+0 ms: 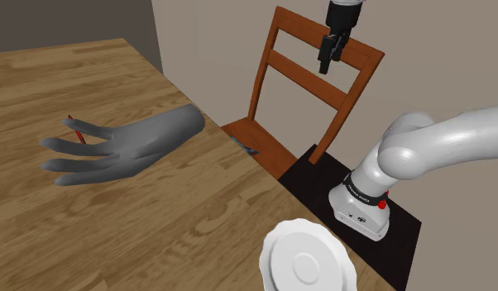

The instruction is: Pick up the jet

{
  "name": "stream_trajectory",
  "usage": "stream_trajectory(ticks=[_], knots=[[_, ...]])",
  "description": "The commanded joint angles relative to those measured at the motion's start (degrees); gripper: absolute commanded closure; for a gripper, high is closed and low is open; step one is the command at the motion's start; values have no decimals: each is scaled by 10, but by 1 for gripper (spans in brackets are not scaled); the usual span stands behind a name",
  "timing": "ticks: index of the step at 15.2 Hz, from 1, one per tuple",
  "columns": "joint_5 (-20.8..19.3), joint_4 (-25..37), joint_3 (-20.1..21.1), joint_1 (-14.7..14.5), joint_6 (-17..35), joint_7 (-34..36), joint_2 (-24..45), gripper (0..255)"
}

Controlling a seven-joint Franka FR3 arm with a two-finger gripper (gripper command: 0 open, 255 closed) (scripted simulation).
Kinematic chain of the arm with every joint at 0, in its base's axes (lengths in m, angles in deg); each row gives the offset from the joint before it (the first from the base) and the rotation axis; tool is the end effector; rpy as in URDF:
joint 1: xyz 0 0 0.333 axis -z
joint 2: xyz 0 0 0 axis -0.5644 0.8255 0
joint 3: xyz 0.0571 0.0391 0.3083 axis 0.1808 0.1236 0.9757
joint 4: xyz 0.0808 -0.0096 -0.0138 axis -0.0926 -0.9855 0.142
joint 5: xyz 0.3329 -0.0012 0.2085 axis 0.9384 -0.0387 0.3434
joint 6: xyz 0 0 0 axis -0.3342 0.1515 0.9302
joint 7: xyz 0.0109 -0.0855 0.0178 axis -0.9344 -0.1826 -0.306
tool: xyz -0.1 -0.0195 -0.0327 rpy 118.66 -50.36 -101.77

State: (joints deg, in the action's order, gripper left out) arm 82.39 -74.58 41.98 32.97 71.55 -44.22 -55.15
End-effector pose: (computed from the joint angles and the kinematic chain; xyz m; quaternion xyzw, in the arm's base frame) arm 0.3074 0.0044 0.5734 0.9945 0.0415 -0.0666 0.0686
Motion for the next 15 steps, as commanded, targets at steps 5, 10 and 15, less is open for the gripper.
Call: stream_trajectory(ticks=[5,10,15], knots=[[6,-52,11,-3,83,25,27,0],[8,-99,25,-6,192,57,83,0],[4,-124,41,-6,302,91,163,0]])
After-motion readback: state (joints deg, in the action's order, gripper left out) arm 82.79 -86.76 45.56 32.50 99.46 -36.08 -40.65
